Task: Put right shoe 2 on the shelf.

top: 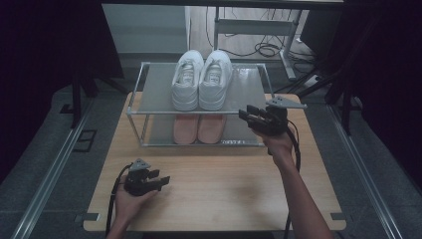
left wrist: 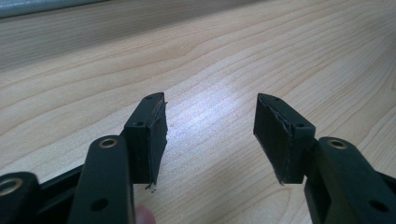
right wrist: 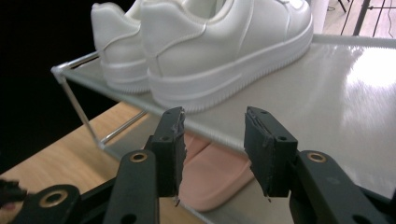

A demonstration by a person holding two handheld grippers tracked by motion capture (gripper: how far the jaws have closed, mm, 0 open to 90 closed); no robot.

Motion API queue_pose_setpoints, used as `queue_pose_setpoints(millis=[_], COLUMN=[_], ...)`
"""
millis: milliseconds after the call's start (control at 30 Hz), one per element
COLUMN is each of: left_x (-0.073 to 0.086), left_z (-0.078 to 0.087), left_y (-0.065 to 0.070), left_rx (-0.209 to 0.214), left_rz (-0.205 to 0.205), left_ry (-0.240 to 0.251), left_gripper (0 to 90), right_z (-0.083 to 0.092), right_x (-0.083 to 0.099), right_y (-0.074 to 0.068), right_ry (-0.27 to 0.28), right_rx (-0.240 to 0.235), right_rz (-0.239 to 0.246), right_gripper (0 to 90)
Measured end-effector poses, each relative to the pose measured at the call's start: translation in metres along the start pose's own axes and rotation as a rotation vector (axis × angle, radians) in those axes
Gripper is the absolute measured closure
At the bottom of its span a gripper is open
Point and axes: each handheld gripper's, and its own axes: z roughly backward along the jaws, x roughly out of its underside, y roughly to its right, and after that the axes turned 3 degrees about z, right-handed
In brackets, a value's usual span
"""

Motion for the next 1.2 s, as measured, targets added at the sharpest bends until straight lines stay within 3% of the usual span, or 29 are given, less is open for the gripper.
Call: queue_pose_setpoints(millis=[400,800,900,1200], left_x=[-0.001,-0.001,-0.001,-0.002], left_z=[0.004,0.005,0.005,0.006], left_y=[-0.003,-0.004,-0.006,-0.007], left_rx=[-0.014,-0.017,-0.02,-0.019], left_rz=[0.002,0.007,0.01,0.019], left_ry=[0.013,0.02,0.018,0.027], left_gripper=[44.8,44.3,44.3,44.2], right_z=[0.032,0.042,0.042,0.047], right_x=[0.062,0.122,0.13,0.128], right_y=[0.001,0.009,0.011,0.008], right_ry=[-0.038,-0.108,-0.117,-0.091], right_rx=[-0.035,-0.019,-0.016,-0.017], right_rz=[0.019,-0.003,-0.02,-0.011], right_gripper=[53.1,52.6,52.8,52.2])
